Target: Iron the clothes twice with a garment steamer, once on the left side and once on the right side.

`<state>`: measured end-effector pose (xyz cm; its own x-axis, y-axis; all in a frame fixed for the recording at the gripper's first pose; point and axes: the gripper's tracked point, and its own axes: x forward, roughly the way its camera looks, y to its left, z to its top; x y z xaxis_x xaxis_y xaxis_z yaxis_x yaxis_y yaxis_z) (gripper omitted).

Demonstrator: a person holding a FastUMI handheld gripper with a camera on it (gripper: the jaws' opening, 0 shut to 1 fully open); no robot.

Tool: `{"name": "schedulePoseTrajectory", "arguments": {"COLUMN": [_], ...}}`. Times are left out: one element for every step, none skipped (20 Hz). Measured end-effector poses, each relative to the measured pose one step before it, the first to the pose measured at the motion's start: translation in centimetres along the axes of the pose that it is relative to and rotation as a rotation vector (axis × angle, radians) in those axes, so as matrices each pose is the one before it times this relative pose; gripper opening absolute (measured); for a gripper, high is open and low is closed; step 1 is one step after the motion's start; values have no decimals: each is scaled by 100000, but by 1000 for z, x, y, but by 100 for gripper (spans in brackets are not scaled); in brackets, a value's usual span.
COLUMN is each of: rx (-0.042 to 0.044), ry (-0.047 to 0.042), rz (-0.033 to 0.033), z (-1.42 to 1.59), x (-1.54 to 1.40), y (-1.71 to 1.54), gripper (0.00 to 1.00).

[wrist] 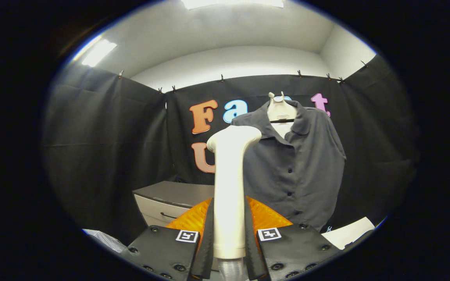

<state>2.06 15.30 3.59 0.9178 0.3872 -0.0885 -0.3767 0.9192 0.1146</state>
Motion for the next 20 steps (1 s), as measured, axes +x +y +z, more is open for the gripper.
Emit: {"name": "schedulePoseTrajectory", "arguments": {"rx": [420,297,140,-168,-414,-557,-402,-104,-84,28,362,559,552,202,72,37,155,27,-210,-203], "ry": [-1583,-1431,-1431,-1121,-737,-305,-220,253,375,436,175,33,108,183,48,23,-227,-377,-560,-431], "rz": [-1857,-2066,-2032,-1803,-1573,-1050,-670,-340,152,222,292,304,179,-29,-102,70,318,337,306,319], "z": [-203,-354,-341,-492,-509,-522,-343,-431,-341,-290,-34,-62,12,-55,-12,45,162,114,178,95], "x": [-62,44,155,180,165,299,292,520,982,805,1020,959,1031,1080,1100,964,947,761,725,601], "y": [-768,-788,-768,-688,-611,-500,-373,-232,-306,-194,-289,-177,-240,-258,-259,-141,-94,-2,39,85], "gripper": [41,41,41,41,41,41,41,41,41,41,41,41,41,41,41,41,41,41,41,41]}}
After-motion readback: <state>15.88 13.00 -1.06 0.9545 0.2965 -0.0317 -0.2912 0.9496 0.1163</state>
